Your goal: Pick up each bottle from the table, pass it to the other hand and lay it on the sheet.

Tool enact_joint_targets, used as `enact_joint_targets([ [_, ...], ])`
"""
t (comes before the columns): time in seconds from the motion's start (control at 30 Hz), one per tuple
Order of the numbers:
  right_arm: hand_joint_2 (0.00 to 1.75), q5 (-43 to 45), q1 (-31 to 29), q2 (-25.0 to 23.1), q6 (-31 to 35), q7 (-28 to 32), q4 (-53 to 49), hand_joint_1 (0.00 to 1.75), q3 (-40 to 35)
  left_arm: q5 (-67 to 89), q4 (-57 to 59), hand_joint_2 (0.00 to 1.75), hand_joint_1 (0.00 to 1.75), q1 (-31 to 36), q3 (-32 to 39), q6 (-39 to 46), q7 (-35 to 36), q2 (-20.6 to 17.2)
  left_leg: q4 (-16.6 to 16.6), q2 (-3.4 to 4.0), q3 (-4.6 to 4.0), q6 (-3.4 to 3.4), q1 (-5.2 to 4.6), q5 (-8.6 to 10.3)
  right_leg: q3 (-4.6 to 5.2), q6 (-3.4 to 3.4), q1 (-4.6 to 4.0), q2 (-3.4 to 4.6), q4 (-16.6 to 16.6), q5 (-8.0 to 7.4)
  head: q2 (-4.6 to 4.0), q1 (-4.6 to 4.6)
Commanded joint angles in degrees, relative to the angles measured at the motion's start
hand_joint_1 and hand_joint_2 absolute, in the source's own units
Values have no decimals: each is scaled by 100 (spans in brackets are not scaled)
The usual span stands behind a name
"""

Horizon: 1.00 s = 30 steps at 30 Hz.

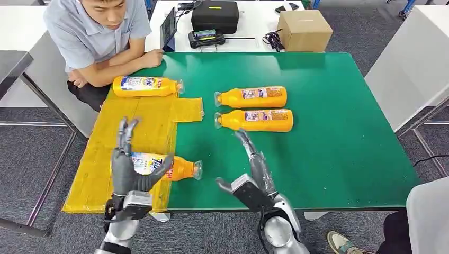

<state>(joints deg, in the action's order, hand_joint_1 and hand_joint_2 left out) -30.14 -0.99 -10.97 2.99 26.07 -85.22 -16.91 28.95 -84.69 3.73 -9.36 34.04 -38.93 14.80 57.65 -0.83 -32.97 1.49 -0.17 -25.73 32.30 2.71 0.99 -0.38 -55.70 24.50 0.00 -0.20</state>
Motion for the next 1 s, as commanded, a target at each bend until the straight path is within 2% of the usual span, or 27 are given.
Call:
enact_joint_targets([
  [0.03,175,97,-55,-220,-277,92,5,0,556,1394,-705,175,0,-162,46,460,119,234,1,18,11,-9,6,-5,-9,-11,-6,14,3,-1,0,-4],
  [0.1,175,97,-77,-203,-265,109,59,0,548,1680,-535,175,0,-106,82,596,86,248,-1,0,5,-7,2,2,-6,-9,-3,-4,3,-1,0,-2],
  [0.23,175,100,-104,-164,-258,120,56,0,547,2088,-709,175,0,-151,143,596,-107,473,6,14,7,-10,9,-4,-6,-14,-10,11,2,-3,0,-4],
  [0.37,175,97,-33,-177,-227,117,-9,0,603,1549,-823,175,0,-203,-467,596,59,271,2,7,8,-4,6,-1,-10,-8,-6,3,5,-1,0,-2],
  [0.4,175,31,13,-195,-97,154,-83,0,638,1173,-910,175,0,-224,-626,424,103,205,2,6,12,-6,7,-3,-14,-12,-8,1,5,1,0,-4],
  [0.43,175,-157,141,-246,296,329,-358,0,754,73,-1102,175,0,-335,-788,-213,197,200,1,2,9,-4,5,-1,-11,-9,-6,-2,4,1,0,-4],
  [0.47,175,-161,259,-213,271,286,-612,0,770,39,-1148,175,0,-395,-772,-227,179,195,3,5,12,-7,7,-5,-14,-13,-8,0,2,4,0,-4],
  [0.5,175,-482,463,-304,744,394,-1053,0,983,-641,-1277,175,0,-617,-776,-718,297,270,5,0,6,-6,5,-4,-7,-10,-6,-4,-1,5,0,-4],
  [0.6,175,-536,624,-270,616,314,-1469,0,1081,-682,-1325,175,0,-770,-815,-739,211,291,2,-6,1,-1,-2,-1,-2,-3,1,-5,1,4,0,-4],
  [0.93,175,-549,578,-326,613,323,-1358,0,1091,-701,-1305,175,0,-725,-781,-746,200,282,1,11,5,-8,5,-3,-3,-12,-7,8,5,-2,0,-4],
  [1.0,175,-1015,623,-416,1234,557,-1598,0,1265,-1167,-1305,175,0,-744,-845,-1254,404,322,-2,4,0,-1,0,1,2,-4,0,3,4,-3,0,-4],
])
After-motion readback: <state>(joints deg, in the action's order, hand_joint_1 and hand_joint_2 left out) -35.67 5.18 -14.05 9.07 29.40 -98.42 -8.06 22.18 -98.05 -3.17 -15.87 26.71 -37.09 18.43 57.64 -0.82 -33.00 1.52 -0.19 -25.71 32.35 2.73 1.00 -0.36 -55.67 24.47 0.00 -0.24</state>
